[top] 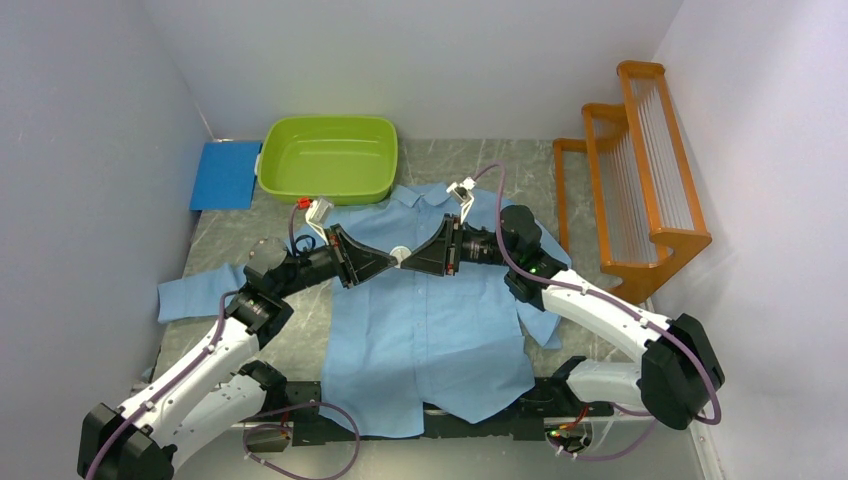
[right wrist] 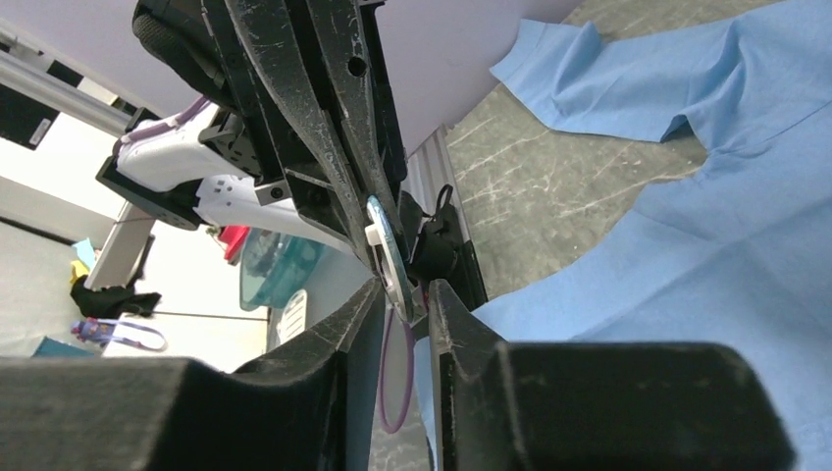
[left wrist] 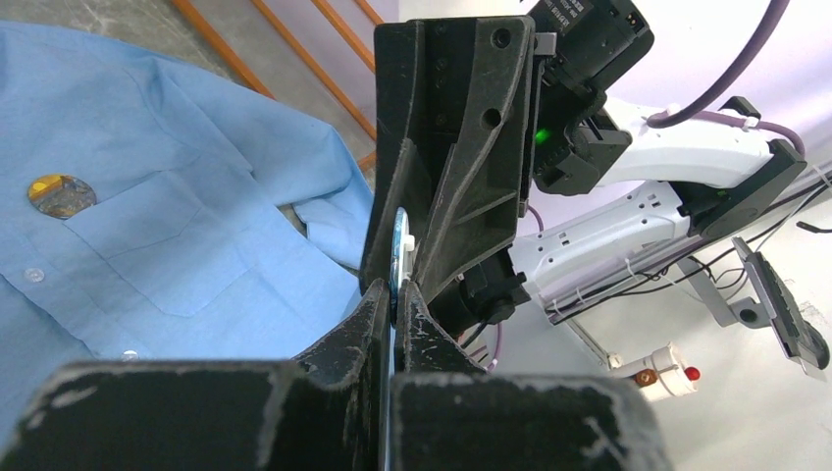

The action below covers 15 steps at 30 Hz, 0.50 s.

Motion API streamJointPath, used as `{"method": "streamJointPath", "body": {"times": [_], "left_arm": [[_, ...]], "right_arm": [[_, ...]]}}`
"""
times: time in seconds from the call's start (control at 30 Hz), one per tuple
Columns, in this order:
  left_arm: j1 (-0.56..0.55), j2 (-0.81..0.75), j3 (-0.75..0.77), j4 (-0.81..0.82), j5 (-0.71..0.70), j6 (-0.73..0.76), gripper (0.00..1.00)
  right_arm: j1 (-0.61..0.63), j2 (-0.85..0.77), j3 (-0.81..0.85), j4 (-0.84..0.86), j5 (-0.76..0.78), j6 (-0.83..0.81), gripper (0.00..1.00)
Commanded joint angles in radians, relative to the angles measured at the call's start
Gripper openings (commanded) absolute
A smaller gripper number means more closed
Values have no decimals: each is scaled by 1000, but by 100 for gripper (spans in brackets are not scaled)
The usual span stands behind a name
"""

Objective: Pin the brooch onto the clothing
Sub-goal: Open the brooch.

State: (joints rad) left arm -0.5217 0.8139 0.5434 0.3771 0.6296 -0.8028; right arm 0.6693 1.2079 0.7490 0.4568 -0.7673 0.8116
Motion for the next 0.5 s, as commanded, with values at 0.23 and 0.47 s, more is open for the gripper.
{"method": "streamJointPath", "body": {"times": [0.23, 0.47], "left_arm": [[-4, 1, 39, -19, 21, 51, 3], [-4, 16, 114, -172, 44, 171, 3]], "right_arm": [[6, 19, 103, -208, 51, -121, 7], [9, 91, 233, -522, 107, -232, 3]]}}
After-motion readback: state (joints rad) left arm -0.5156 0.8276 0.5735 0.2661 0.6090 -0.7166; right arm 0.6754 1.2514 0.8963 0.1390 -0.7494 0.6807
